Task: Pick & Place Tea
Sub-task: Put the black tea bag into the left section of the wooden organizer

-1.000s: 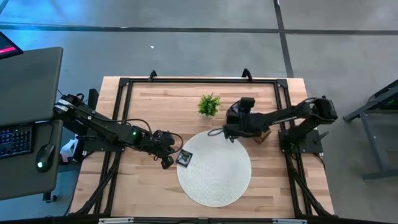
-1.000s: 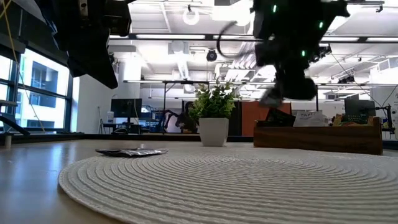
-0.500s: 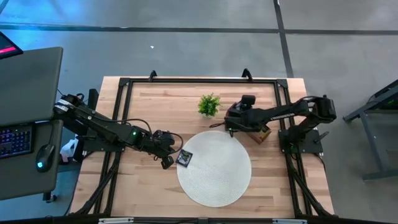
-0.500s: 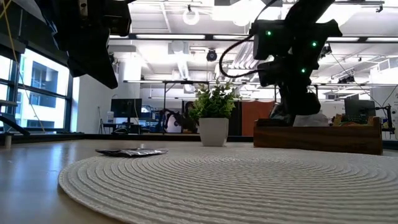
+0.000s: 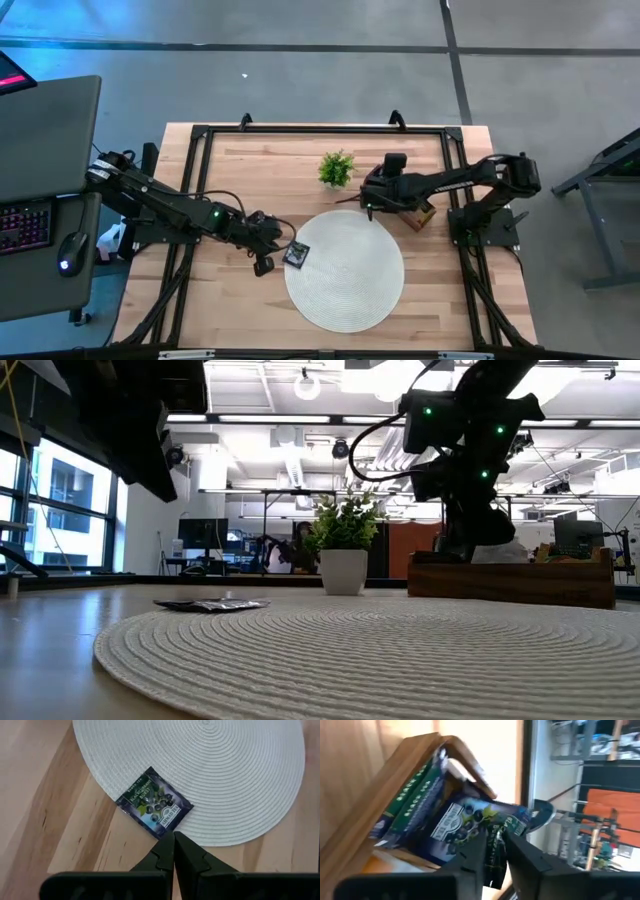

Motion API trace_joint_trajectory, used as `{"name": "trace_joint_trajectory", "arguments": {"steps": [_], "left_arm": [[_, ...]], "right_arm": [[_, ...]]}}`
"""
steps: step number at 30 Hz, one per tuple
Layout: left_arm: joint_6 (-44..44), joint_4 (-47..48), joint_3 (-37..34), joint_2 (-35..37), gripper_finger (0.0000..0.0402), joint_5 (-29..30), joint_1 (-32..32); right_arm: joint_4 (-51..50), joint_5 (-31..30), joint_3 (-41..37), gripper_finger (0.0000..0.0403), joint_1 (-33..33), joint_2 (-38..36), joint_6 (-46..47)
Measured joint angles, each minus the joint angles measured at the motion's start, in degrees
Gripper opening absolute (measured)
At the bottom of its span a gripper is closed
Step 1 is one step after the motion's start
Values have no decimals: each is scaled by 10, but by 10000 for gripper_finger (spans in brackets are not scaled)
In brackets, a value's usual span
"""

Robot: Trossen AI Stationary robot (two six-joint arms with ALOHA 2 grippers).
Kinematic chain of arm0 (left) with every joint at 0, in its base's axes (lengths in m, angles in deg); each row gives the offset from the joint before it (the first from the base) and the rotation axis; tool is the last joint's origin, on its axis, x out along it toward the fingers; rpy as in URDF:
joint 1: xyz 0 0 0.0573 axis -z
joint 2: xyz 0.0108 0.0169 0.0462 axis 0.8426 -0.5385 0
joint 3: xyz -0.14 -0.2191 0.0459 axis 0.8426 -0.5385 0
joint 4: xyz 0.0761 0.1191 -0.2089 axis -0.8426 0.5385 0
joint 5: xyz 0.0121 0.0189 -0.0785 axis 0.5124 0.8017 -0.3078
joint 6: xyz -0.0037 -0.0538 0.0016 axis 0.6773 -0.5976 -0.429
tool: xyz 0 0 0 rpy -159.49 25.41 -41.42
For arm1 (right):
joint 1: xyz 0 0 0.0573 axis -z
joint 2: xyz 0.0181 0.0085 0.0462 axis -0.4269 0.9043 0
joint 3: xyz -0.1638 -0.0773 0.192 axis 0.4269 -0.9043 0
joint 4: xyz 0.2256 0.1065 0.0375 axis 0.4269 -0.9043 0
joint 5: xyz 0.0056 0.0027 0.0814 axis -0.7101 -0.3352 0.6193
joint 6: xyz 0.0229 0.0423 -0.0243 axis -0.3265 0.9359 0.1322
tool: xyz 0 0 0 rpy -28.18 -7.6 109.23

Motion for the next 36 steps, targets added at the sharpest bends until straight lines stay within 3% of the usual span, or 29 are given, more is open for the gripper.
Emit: {"name": "trace_joint_trajectory", "arguments": {"steps": [5, 10, 15, 19, 21, 26, 30, 36], "left_arm": [[0, -4, 0, 0, 5, -1, 0], [1, -14, 0, 0, 5, -9, 0], [0, -15, 0, 0, 5, -9, 0], [1, -14, 0, 0, 5, -9, 0], [1, -15, 0, 0, 5, -9, 0], [0, -15, 0, 0, 5, -9, 0], [0, -15, 0, 0, 5, -7, 0], [0, -16, 0, 0, 5, -7, 0]], "right_arm": [[6, -47, 1, 115, -6, 0, 7], [13, -49, 2, 144, -30, 0, 36], [36, -50, 2, 150, -69, 0, 48], [126, -43, 2, 142, -109, 0, 40], [204, -13, 2, 137, -130, 0, 18], [440, 127, 2, 125, -172, 13, -63], [577, 186, 2, 118, -196, 60, -148], [692, 274, 2, 136, -206, 137, -68]]}}
